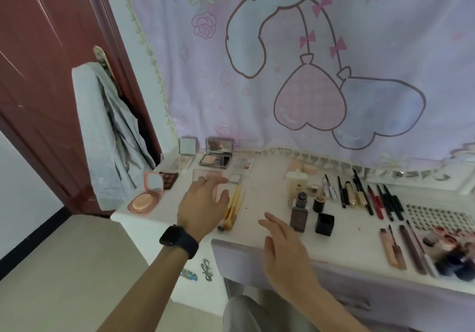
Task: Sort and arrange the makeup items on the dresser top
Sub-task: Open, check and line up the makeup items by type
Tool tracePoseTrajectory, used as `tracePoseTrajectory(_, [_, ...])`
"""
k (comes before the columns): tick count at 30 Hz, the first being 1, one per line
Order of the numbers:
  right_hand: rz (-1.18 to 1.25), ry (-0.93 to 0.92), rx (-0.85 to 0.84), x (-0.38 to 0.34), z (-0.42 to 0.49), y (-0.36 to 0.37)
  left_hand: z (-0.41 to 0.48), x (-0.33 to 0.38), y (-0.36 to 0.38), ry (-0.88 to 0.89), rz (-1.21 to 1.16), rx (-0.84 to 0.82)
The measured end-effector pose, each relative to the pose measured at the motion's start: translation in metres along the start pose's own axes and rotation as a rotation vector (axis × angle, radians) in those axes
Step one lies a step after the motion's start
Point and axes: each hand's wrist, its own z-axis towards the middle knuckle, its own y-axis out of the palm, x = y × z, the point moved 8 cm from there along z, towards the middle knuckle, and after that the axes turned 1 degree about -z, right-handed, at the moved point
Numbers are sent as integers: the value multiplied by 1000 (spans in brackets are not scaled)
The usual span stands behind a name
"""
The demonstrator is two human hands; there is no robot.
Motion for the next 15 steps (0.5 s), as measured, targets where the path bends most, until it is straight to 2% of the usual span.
tracePoseTrajectory(7, [-145,83,125,69,-69,-63,-82,39,67,64,-58,-90])
tracePoseTrajectory(11, [-280,152,108,106,-78,-76,-102,55,101,125,0,-98])
tracePoseTrajectory(15, [-365,165,27,127,-77,-73,-106,57,134,106,118,-191])
